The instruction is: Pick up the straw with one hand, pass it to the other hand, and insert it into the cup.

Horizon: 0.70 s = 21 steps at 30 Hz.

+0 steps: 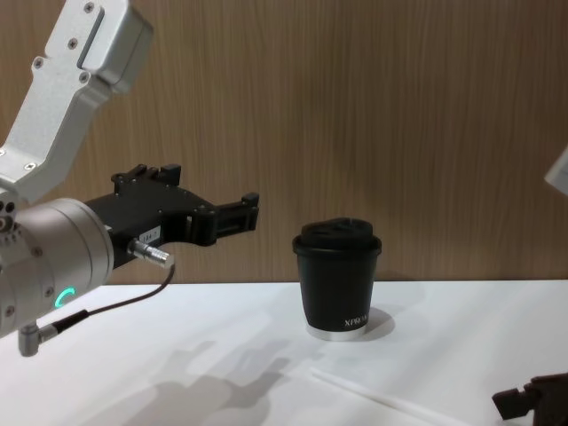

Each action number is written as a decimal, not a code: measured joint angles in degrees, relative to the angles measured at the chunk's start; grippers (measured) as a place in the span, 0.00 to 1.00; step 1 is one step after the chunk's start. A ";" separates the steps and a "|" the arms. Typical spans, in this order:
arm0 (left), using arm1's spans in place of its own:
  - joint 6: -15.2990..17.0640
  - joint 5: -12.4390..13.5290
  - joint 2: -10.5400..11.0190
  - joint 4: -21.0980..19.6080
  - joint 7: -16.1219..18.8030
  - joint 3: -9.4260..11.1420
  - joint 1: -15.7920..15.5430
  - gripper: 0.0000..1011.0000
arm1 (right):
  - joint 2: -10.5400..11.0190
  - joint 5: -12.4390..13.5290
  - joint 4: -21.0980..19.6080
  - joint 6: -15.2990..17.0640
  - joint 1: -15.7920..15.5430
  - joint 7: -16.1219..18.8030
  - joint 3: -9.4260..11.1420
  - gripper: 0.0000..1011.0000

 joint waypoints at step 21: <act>0.00 0.00 0.00 0.00 0.00 0.00 0.00 0.99 | 0.37 1.61 0.69 2.07 1.22 0.04 -0.72 0.99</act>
